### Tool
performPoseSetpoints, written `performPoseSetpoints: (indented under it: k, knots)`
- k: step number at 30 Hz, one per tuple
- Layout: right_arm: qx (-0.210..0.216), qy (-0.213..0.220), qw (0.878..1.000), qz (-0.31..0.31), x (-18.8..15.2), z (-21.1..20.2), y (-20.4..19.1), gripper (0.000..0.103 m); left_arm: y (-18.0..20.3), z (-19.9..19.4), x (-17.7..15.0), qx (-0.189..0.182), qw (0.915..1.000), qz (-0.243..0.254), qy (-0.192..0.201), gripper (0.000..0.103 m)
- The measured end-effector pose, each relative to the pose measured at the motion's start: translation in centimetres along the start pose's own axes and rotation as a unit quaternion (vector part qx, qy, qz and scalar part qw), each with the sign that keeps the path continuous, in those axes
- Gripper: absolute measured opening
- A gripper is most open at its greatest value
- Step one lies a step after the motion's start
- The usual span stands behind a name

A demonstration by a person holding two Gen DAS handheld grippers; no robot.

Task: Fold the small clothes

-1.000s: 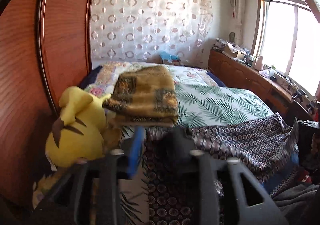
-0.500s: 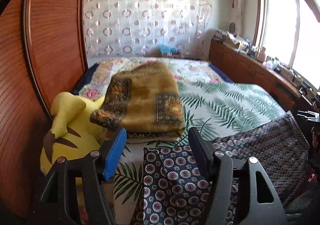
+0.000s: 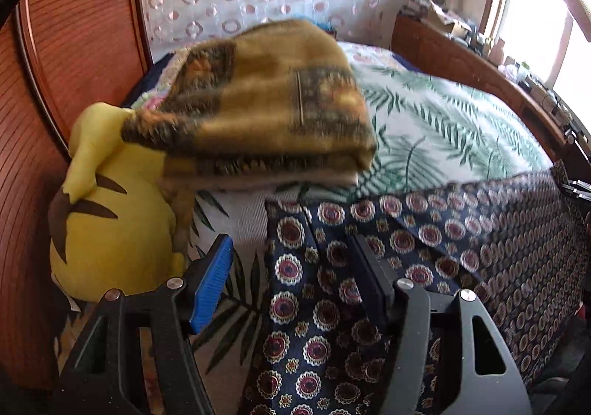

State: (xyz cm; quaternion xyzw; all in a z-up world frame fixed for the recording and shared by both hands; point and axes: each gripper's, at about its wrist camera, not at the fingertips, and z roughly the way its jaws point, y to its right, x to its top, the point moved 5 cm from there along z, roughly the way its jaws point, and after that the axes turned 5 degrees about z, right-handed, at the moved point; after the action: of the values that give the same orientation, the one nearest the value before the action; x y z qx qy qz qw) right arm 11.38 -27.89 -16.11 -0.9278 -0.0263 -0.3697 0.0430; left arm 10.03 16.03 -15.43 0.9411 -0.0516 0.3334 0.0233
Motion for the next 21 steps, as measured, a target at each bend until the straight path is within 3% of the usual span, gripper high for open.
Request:
performPoseSetpoints:
  k: [7, 9, 10, 12, 13, 14, 16, 21]
  knots:
    - [0.005, -0.001, 1.0, -0.019, -0.7, -0.3, -0.6, 0.058, 0.3, 0.5, -0.6, -0.013, 0.9998, -0.003, -0.013, 0.065]
    - [0.007, 0.001, 1.0, -0.022, -0.9, -0.3, -0.8, 0.057, 0.7, 0.5, -0.6, -0.017, 0.9998, 0.004, -0.012, 0.055]
    - [0.011, 0.003, 1.0, -0.026, -1.0, -0.4, -0.9, 0.052, 0.9, 0.4, -0.6, -0.02, 0.9997, 0.008, -0.01, 0.052]
    - [0.03, 0.006, 0.999, -0.027, -1.2, -0.8, -1.2, 0.044, 1.5, 0.3, -0.6, -0.027, 0.9995, 0.015, -0.007, 0.034]
    - [0.041, 0.006, 0.999, -0.026, -1.4, -0.9, -1.3, 0.034, 1.7, 0.2, -0.7, -0.035, 0.9992, 0.016, -0.006, 0.026]
    - [0.047, 0.006, 0.999, -0.026, -1.5, -1.0, -1.3, 0.021, 2.0, 0.1, -0.6, -0.044, 0.9989, 0.015, -0.005, 0.012]
    - [0.07, 0.002, 0.997, -0.026, -1.9, -1.2, -1.5, 0.008, 2.6, -0.5, -0.5, -0.048, 0.9987, 0.017, 0.008, 0.008]
    - [0.081, 0.034, 0.995, -0.04, -2.4, -3.3, -1.9, 0.005, 3.9, -4.7, 1.4, -0.041, 0.9964, 0.015, 0.073, 0.006]
